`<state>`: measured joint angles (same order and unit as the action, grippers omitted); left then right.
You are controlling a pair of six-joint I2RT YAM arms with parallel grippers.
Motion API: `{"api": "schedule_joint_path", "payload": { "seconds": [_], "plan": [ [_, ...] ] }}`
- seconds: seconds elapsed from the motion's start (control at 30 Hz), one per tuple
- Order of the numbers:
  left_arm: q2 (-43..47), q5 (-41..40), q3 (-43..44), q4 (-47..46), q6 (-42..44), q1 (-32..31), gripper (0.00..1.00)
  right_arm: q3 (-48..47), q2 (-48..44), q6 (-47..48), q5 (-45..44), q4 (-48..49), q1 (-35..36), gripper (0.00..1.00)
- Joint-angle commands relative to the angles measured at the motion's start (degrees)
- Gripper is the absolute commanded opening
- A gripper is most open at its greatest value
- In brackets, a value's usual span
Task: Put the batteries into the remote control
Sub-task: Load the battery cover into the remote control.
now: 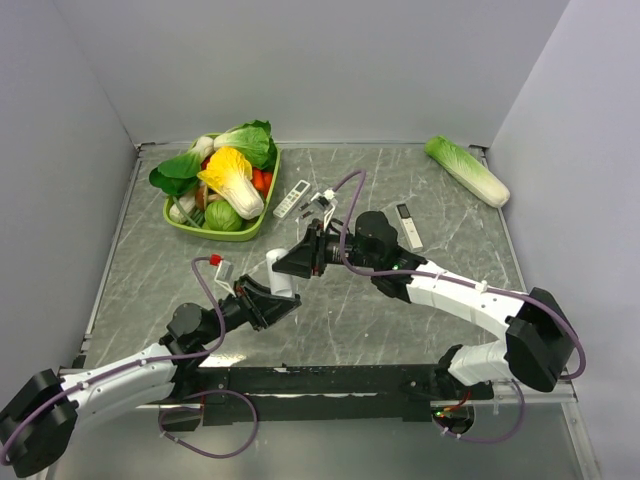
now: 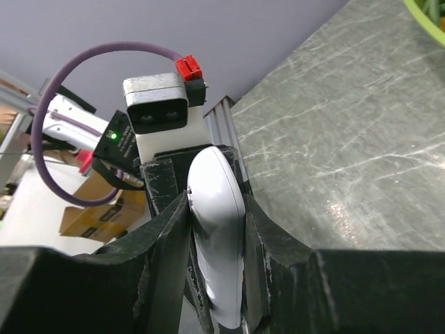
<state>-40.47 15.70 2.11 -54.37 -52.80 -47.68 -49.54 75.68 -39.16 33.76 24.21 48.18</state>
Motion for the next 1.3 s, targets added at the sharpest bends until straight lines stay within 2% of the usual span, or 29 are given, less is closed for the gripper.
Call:
{"api": "schedule_joint_path", "payload": {
  "seconds": [0.0,0.13,0.17,0.2,0.33,0.37,0.43,0.47,0.57,1.0,1.27],
  "plan": [
    [0.13,4.33,1.23,-9.34,1.38,-0.04,0.02,1.37,1.84,-3.38,3.86,8.04,-0.72,0.04],
    [0.21,6.35,2.02,-9.09,1.91,-0.13,0.02,1.73,1.93,-3.3,4.91,9.1,-0.9,0.06],
    [0.21,6.53,2.2,-8.74,2.08,-0.04,0.02,1.64,1.58,-2.51,5.09,8.67,-0.9,0.17],
    [0.21,6.62,2.37,-8.39,2.17,-0.13,0.02,1.46,1.32,-1.89,5.0,7.79,-0.9,0.23],
    [0.56,5.13,2.64,-6.11,2.08,-0.13,0.02,-0.12,-0.7,2.67,4.21,1.75,-0.9,0.39],
    [0.57,4.86,2.72,-4.62,2.26,-0.13,0.02,-0.9,-1.4,4.77,4.04,0.5,-0.9,0.48],
    [0.74,3.99,2.73,-3.91,2.35,-0.13,0.02,-1.7,-2.02,6.45,4.21,-2.83,-0.9,0.58],
    [0.92,3.72,2.72,-2.95,2.43,-0.13,0.02,-2.14,-2.81,7.68,4.3,-3.72,-0.9,0.67],
    [0.92,3.37,2.81,-1.8,2.61,-0.04,0.02,-2.75,-4.57,8.92,4.39,-5.91,-0.9,0.76],
    [-0.4,6.09,3.86,-0.91,4.02,-0.13,0.02,-3.2,-8.53,8.22,0.79,-7.07,-1.87,0.74],
    [-1.81,8.2,4.39,-2.06,4.45,-0.13,0.02,-4.16,-5.81,7.96,-0.19,-7.24,-1.87,0.65]
  ]
}}
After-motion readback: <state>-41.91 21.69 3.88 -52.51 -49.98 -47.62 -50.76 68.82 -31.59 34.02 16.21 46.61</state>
